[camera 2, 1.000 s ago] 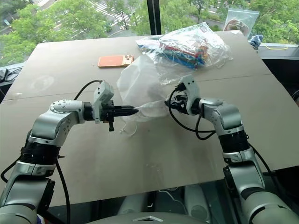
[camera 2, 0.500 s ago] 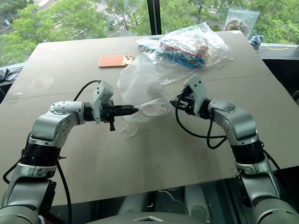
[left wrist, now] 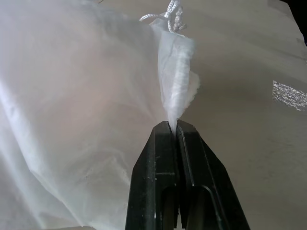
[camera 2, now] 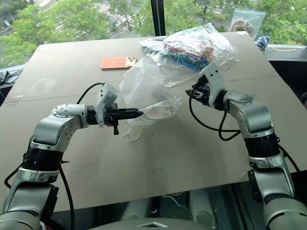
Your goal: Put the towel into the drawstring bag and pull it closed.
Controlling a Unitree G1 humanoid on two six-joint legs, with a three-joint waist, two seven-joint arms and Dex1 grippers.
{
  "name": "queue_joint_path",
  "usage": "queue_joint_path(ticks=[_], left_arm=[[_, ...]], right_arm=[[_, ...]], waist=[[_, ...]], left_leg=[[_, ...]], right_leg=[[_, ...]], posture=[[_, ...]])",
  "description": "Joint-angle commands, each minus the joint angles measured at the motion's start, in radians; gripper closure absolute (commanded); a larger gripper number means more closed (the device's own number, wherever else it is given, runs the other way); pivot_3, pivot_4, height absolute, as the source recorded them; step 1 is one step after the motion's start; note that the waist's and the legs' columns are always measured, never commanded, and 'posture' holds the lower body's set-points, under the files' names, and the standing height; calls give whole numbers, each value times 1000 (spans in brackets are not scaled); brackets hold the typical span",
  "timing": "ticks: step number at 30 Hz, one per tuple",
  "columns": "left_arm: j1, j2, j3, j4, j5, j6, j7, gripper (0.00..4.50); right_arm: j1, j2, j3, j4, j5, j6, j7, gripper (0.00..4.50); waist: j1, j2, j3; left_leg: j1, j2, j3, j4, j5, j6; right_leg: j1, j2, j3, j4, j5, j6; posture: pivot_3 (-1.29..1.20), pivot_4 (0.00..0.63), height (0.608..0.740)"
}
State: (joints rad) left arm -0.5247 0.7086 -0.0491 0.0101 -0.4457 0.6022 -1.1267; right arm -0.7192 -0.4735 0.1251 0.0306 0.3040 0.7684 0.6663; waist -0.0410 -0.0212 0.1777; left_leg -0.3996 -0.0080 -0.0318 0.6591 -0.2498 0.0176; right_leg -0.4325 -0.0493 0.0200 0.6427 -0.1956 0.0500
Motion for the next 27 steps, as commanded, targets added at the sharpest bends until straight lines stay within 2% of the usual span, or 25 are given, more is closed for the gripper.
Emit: queue_joint_path(ticks=[1,10,20,27], left_arm=[[6,4,14,-36,-9,-4,1,4500],[25,3,16,-49,-11,-4,4,4500],[39,4,23,-49,-12,-10,4,4500],[45,1,21,-52,-11,-16,4,4500]], right_arm=[[-46,-5,23,21,-23,-61,47,2880],[-83,32,87,102,-76,-140,109,2880],[-75,40,110,100,-106,-164,166,2880],[-85,87,127,154,-162,-194,114,2880]], waist=[[0,0,0],[1,0,0],[1,0,0],[-1,0,0]], left_leg=[[0,0,0,0,0,0],[0,0,-1,0,0,0],[0,0,-1,0,0,0],[0,0,-1,0,0,0]], right_leg=[[0,0,0,0,0,0],[0,0,-1,0,0,0],[0,0,0,0,0,0],[0,0,0,0,0,0]], posture=[[0,150,740],[0,150,740],[0,150,740],[0,150,740]])
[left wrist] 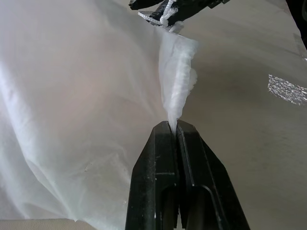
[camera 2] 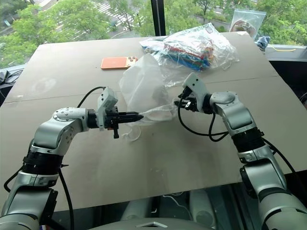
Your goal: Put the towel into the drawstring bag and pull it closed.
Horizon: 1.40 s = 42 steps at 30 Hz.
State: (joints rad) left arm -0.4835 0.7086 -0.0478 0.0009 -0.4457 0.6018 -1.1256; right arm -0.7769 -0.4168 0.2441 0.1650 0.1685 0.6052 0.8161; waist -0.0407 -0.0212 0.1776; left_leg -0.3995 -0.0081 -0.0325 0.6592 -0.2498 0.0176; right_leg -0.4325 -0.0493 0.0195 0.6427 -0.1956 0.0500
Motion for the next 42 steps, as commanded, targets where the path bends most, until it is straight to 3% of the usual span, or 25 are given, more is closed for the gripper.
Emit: queue_joint_path(ticks=[1,5,10,17,24,29,32,35,42], left_arm=[[4,-1,19,-44,-11,-17,4,4500],[8,-7,19,-50,-10,-17,9,4500],[16,-12,23,-59,-12,-18,19,4500],[21,-20,28,-52,-13,-24,29,4500],[17,-35,26,-32,-7,-39,39,4500],[-2,-44,21,-4,-2,-51,36,4500],[-4,-41,7,4,1,-60,13,4500],[0,-39,2,5,7,-68,3,4500],[22,-25,12,-20,10,-65,1,4500]], right_arm=[[-31,41,12,37,-38,-40,-45,2880],[-38,69,18,83,-71,-69,-62,2880],[-24,74,31,102,-123,-92,-92,4434],[26,79,-65,14,-129,-63,-221,4434],[143,109,-211,-254,-98,89,-396,4434],[235,90,-205,-451,-14,197,-337,4434],[229,108,-156,-410,-22,183,-339,3650],[196,125,-124,-332,-32,148,-338,2143],[46,73,-97,-48,-65,-24,-250,2143]], waist=[[-2,0,0],[0,0,0],[1,0,0],[1,0,0],[2,0,0],[2,0,0],[-1,0,0],[-1,0,0],[0,0,0]], left_leg=[[0,0,0,0,0,0],[0,0,0,0,0,0],[0,0,0,0,0,0],[0,0,0,0,0,0],[0,0,0,0,0,0],[0,0,0,0,0,0],[0,0,0,0,0,0],[1,0,0,0,0,0],[0,0,0,1,0,0]], right_leg=[[0,0,0,0,0,0],[0,0,0,0,0,0],[0,0,0,0,0,0],[0,0,0,0,0,0],[0,0,0,0,0,0],[0,0,0,1,0,0],[0,0,0,1,0,0],[0,0,1,1,0,0],[0,0,1,0,0,0]], posture=[[0,150,740],[0,150,740],[0,150,740],[0,150,740],[0,150,740],[0,150,740],[0,150,740],[0,150,740],[0,150,740]])
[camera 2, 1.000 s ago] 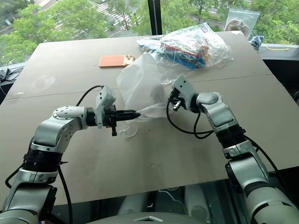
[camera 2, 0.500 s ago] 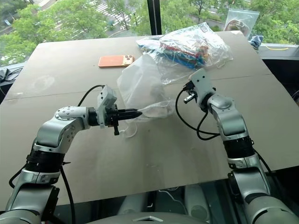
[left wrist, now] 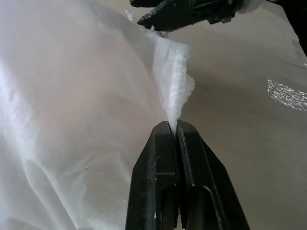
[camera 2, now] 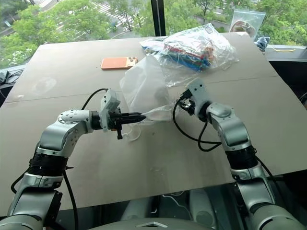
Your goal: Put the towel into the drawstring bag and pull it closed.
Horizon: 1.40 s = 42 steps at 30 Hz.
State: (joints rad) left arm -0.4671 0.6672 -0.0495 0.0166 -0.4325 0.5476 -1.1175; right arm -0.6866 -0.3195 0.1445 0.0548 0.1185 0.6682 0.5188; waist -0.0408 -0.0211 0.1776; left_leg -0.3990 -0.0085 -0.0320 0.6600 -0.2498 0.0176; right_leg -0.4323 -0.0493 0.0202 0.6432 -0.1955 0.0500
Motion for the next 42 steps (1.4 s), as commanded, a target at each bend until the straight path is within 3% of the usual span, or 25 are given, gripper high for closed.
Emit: queue_joint_path(ticks=[1,6,14,28,42], left_arm=[[9,18,15,-41,-4,-8,-4,4500],[22,24,27,-64,-12,7,12,4500],[27,31,32,-74,-12,19,21,4500],[4,44,28,-46,-3,13,23,4500],[-9,49,23,-57,-5,27,23,4500]], right_arm=[[-55,-30,8,89,-13,-104,65,2143],[-75,-70,68,156,-31,-170,191,2143],[-14,-90,77,49,-2,-180,294,2143],[96,-151,76,-140,-1,-124,282,2143],[81,-22,103,-37,-43,-220,194,2143]], waist=[[1,0,0],[0,0,0],[0,0,0],[2,0,0],[2,0,0]], left_leg=[[0,0,0,0,0,0],[0,0,0,-1,0,0],[0,1,-1,-1,0,0],[0,0,-1,-1,0,0],[0,0,-1,0,0,0]], right_leg=[[0,0,0,0,0,0],[0,0,-1,0,0,0],[0,0,-1,0,0,0],[0,0,-1,0,0,0],[0,0,-1,0,0,0]], posture=[[0,150,740],[0,150,740],[0,150,740],[0,150,740],[0,150,740]])
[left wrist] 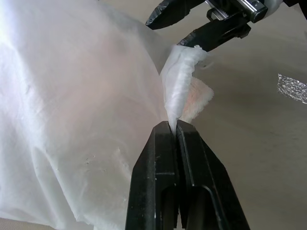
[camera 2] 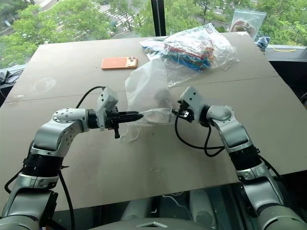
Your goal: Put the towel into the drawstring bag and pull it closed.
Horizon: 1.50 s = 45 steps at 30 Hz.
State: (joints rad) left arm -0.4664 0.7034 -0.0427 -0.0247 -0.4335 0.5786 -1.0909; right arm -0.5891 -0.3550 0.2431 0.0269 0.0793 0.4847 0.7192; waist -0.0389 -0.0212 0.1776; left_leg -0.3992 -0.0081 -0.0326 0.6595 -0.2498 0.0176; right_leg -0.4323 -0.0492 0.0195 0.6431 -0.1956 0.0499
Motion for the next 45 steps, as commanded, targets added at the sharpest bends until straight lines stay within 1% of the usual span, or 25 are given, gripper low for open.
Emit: queue_joint_path(ticks=[1,4,6,9,11,16,20,22,25,32,38,41,44,45], left_arm=[[-10,12,17,-16,-4,-3,-3,4500],[-7,11,21,-19,-2,0,9,4500],[-4,7,24,-21,-2,0,19,4500],[-1,2,31,-23,-3,-1,36,4500],[2,-4,39,-24,-8,0,53,4500],[9,-24,47,-29,-25,10,75,4500],[4,-37,39,-28,-21,11,69,4500],[-9,-45,30,-21,-16,7,63,4500],[-35,-56,21,-4,-9,4,56,4500],[-59,-60,3,32,11,-26,34,4500],[-53,-68,2,34,18,-46,33,4500],[-46,-69,6,32,18,-52,37,4500],[-34,-67,12,28,17,-56,40,4500],[-29,-67,14,26,16,-58,41,4500]], right_arm=[[-15,21,2,-7,-2,-41,-10,2143],[0,55,-4,-3,8,-61,-31,2143],[15,108,-39,9,12,-50,-112,2143],[35,188,-129,0,34,-3,-248,2143],[65,225,-184,-44,49,33,-321,2143],[149,305,-266,-159,52,102,-498,2143],[190,338,-264,-196,37,107,-562,2143],[201,341,-242,-200,28,94,-572,2143],[207,288,-157,-202,-13,58,-517,2143],[146,192,-59,-134,-65,-16,-424,2143],[43,183,-43,21,-106,-71,-416,2143],[26,190,-41,60,-98,-85,-391,2143],[14,209,-60,93,-108,-102,-423,2143],[5,228,-90,105,-103,-105,-461,2143]], waist=[[0,0,0],[-1,0,0],[-1,0,0],[0,0,0],[1,0,0],[5,0,0],[-2,0,0],[-4,0,0],[-2,0,0],[-4,0,0],[-3,0,0],[-2,0,0],[-2,0,0],[-2,0,0]], left_leg=[[0,0,0,0,0,0],[0,0,0,0,0,0],[0,0,0,0,0,0],[0,0,0,0,0,0],[0,0,0,0,0,0],[0,0,-1,0,0,0],[0,0,0,0,0,0],[1,0,0,0,0,0],[1,0,0,0,0,0],[1,0,0,0,0,0],[1,0,0,0,0,0],[1,0,0,0,0,0],[0,0,0,0,0,0],[0,0,0,0,0,0]], right_leg=[[0,0,0,0,0,0],[0,0,0,0,0,0],[0,0,0,0,0,0],[0,0,0,0,0,0],[0,0,0,1,0,0],[0,-1,0,0,0,0],[0,0,0,1,0,0],[0,0,1,1,0,0],[0,0,1,2,0,0],[0,0,1,1,0,0],[0,0,0,2,0,0],[0,0,1,1,0,0],[0,0,1,1,0,0],[0,0,1,1,0,0]], posture=[[0,150,740],[0,150,740],[0,150,740],[0,150,740],[0,150,740],[0,150,740],[0,150,740],[0,150,740],[0,150,740],[0,150,740],[0,150,740],[0,150,740],[0,150,740],[0,150,740]])
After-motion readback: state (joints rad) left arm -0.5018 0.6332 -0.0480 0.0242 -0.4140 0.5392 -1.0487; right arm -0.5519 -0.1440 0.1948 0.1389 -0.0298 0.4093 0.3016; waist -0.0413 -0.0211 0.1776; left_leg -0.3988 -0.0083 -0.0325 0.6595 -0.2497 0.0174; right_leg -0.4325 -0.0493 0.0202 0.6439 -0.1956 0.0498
